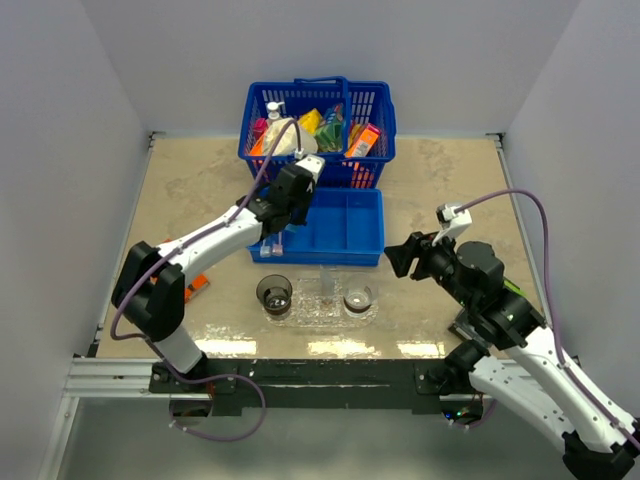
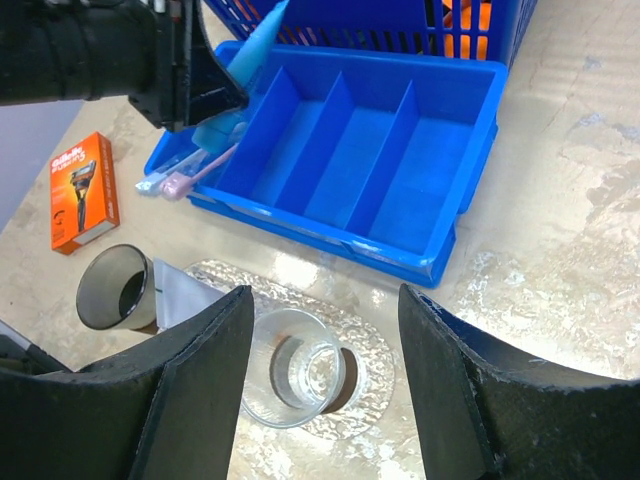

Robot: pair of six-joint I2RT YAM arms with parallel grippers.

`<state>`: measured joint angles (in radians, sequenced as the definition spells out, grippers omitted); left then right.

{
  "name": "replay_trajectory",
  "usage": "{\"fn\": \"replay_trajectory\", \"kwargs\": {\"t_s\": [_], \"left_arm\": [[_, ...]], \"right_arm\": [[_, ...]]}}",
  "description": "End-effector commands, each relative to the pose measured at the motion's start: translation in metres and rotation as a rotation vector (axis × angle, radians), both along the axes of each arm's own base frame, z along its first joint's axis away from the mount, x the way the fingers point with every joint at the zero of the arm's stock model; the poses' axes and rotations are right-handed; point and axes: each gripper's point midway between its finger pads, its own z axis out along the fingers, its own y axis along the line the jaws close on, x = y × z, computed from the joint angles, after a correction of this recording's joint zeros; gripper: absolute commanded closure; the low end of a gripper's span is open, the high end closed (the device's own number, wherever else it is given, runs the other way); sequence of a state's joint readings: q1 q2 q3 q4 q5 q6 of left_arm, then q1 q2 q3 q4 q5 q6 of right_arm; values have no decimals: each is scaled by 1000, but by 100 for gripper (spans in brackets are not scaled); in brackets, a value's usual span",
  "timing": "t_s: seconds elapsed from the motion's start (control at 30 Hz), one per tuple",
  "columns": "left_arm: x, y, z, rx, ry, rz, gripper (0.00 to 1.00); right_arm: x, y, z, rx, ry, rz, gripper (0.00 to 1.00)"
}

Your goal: Prepare toiletry sets of a toothbrush and toothpaste on the tray

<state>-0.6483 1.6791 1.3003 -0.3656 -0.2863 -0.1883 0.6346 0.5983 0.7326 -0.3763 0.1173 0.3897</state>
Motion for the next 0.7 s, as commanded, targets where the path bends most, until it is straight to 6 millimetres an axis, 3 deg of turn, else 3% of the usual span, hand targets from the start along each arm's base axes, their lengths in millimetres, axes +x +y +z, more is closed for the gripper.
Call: {"fn": "replay_trajectory", "kwargs": {"t_s": [0.0,0.17,0.27,0.4,0.43,0.47,0.53,0.6,0.63,0.67], "left_arm": [[2,2,38,-37,-136,-35,100],[-9,6,71,-63,-243,-94,100],[-30,4,100,-84,-373,-169,100],[-66,11,123,-108,-489,-245,99],[-70,14,122,-92,-500,-251,98],[-75,10,129,-109,-534,-263,98],[-84,14,129,-107,-562,-270,98],[-91,10,131,-115,-578,-288,98],[-94,6,131,-115,-579,-304,98],[-95,5,130,-104,-577,-306,98]], "right_arm": [[6,0,24,25,-43,-16,37],[11,2,32,-2,-43,-16,36],[12,6,46,34,-59,-13,32],[18,26,58,74,-36,44,30],[20,39,50,75,6,89,30],[23,46,61,96,-11,104,29],[26,65,60,121,28,165,28],[30,78,74,161,18,191,28],[34,88,69,162,50,197,28],[35,95,82,182,34,203,28]]}}
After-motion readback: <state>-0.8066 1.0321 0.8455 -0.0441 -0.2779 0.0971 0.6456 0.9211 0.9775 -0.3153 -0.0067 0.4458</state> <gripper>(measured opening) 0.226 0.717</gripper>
